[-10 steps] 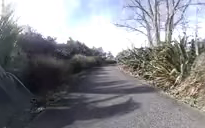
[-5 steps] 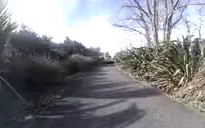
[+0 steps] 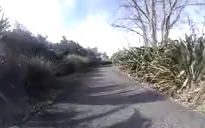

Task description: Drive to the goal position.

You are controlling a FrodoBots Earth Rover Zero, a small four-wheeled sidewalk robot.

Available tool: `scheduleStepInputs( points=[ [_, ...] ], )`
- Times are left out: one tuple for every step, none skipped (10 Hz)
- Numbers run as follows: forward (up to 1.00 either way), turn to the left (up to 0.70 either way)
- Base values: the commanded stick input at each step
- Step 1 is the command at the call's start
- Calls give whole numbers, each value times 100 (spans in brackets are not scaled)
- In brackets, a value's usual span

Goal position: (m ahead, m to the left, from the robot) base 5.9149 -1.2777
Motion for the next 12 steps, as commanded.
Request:
scheduleStepInputs(
  points=[
    [45,0],
    [45,0],
    [45,0],
    [45,-25],
    [45,-26],
    [45,-27],
    [45,-27],
    [45,-27],
    [45,-27],
    [45,-27],
    [45,-27],
    [45,-27]
  ],
)
